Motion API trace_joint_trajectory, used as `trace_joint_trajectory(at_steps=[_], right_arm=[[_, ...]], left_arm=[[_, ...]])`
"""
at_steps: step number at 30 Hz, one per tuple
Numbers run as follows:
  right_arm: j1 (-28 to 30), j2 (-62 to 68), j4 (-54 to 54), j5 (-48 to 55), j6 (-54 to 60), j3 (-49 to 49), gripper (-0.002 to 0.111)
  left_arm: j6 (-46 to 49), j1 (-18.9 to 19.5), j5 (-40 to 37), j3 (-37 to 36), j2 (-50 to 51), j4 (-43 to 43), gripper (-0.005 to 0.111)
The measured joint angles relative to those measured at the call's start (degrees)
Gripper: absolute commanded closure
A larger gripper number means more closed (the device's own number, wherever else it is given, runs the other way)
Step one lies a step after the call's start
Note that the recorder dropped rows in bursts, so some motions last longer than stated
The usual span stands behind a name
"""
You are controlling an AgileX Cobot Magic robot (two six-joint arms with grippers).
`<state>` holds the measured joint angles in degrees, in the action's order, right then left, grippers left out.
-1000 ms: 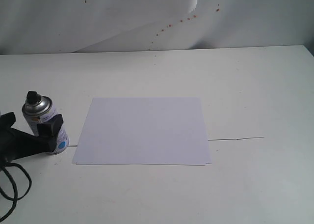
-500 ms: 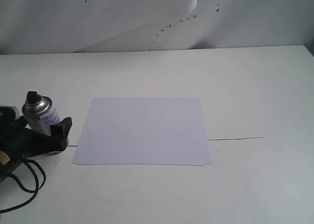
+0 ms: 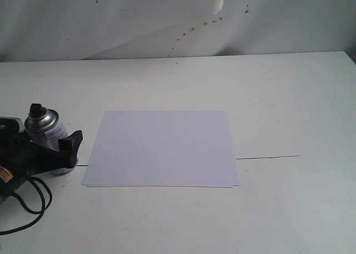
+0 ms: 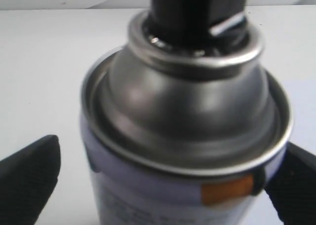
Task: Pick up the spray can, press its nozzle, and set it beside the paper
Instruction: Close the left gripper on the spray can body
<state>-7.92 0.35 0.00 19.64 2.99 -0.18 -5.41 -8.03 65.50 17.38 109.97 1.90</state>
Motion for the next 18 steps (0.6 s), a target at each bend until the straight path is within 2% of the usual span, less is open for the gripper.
trace_joint_trajectory(at_steps=[18], right_arm=[[0.0,0.0,0.0,0.0,0.0,0.0,0.108]], left_arm=[[0.0,0.0,0.11,1.3,3.32,0.14,0.002]])
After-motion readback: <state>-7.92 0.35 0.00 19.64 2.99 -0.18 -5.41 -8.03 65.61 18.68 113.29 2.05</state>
